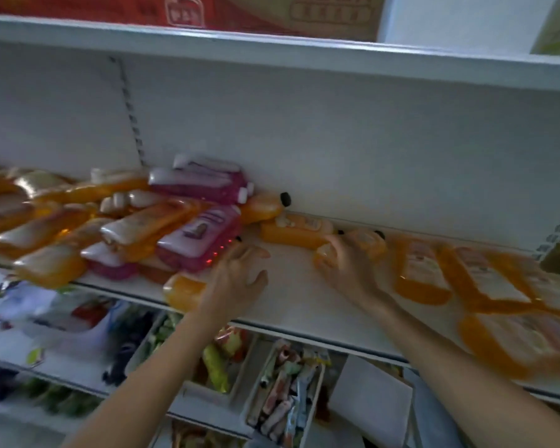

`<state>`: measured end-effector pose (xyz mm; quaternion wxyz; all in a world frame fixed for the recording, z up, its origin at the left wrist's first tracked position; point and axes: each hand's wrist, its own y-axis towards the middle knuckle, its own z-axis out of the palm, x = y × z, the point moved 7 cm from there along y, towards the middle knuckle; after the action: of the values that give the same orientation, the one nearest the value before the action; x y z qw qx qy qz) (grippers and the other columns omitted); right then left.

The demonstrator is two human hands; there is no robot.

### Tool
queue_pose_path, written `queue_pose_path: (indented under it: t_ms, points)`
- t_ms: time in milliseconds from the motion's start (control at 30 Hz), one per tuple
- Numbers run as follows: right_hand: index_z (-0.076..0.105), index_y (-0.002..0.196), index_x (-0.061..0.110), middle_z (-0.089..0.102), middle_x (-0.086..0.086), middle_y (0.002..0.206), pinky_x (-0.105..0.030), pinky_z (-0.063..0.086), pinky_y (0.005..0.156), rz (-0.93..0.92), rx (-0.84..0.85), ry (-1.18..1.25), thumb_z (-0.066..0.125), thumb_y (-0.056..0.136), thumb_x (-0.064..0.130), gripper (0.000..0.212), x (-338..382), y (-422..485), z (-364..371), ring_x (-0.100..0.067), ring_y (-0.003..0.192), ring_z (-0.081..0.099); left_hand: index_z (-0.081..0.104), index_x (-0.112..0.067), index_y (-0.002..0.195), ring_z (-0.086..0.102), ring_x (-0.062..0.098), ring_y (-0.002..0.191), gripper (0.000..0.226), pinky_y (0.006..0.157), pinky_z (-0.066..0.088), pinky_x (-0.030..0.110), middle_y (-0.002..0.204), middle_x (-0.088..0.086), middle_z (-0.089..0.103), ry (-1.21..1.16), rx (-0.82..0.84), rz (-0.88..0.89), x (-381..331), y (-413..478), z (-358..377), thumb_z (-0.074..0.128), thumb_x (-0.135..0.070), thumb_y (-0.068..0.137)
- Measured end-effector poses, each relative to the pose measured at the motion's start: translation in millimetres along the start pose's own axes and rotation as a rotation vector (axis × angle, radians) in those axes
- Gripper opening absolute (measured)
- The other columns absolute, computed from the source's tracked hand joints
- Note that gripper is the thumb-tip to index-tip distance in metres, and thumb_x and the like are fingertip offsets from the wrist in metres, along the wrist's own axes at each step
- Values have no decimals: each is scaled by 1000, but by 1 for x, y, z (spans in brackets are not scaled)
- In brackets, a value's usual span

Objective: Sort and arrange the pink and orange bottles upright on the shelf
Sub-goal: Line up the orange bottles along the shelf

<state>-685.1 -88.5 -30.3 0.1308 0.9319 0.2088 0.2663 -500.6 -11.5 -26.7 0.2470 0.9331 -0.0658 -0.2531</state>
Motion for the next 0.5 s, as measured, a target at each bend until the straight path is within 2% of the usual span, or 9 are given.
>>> queue_pose_path:
  t_ms: [67, 133, 200, 267, 333, 400, 467, 500]
  points:
    - [49, 131, 8, 54, -15, 127, -40, 43, 92, -22, 9, 8, 61, 86, 21, 48, 26, 15, 14, -31, 116, 51, 64, -9, 95, 61, 27, 83, 35, 73, 41, 26, 93, 12, 63, -23, -21, 59, 10, -2, -22, 45, -23, 69]
    - [47, 133, 11, 53, -12, 130, -38, 42, 93, -51, 29, 78, 57, 89, 23, 47, 56, 27, 28, -28, 120, 49, 58, -16, 100, 55, 18, 88, 32, 73, 42, 22, 96, 10, 62, -60, -61, 139, 16, -2, -43, 46, -16, 70]
    - [46, 132, 16, 53, -7, 130, -38, 42, 95, -27, 96, 208, 55, 91, 32, 46, 83, 38, 45, -23, 119, 49, 56, -17, 101, 54, 16, 91, 30, 75, 43, 21, 100, 7, 60, -52, -146, 197, 22, -4, -58, 56, -5, 73]
    - [45, 132, 18, 54, -3, 128, -37, 43, 94, 59, 170, 357, 56, 89, 42, 50, 107, 49, 62, -20, 117, 51, 59, -11, 98, 55, 19, 93, 29, 78, 44, 22, 104, 5, 55, -20, -258, 259, 26, -7, -68, 69, 0, 73]
    - [45, 132, 20, 55, 2, 125, -30, 41, 91, 143, 212, 477, 55, 87, 52, 56, 124, 58, 76, -17, 117, 51, 58, -10, 97, 57, 22, 94, 27, 80, 46, 25, 106, 4, 53, 16, -332, 321, 25, -11, -76, 72, -4, 75]
    - [48, 127, 21, 55, 8, 114, -25, 37, 86, 200, 236, 546, 55, 85, 57, 56, 135, 65, 85, -15, 114, 52, 60, -14, 95, 60, 24, 90, 20, 77, 45, 25, 103, 5, 60, 87, -401, 313, 29, -12, -88, 67, -12, 77]
    - [51, 119, 23, 54, 11, 108, -25, 39, 87, 246, 259, 572, 58, 83, 58, 51, 139, 71, 92, -14, 109, 52, 64, -16, 98, 59, 26, 92, 25, 79, 43, 26, 104, 6, 64, 132, -406, 171, 45, -4, -101, 59, -30, 77]
    - [53, 113, 26, 55, 15, 105, -25, 42, 88, 261, 255, 605, 62, 81, 55, 43, 139, 73, 96, -12, 108, 53, 63, -17, 106, 56, 28, 102, 43, 88, 40, 30, 110, 7, 63, 164, -312, 47, 58, 2, -102, 52, -46, 77]
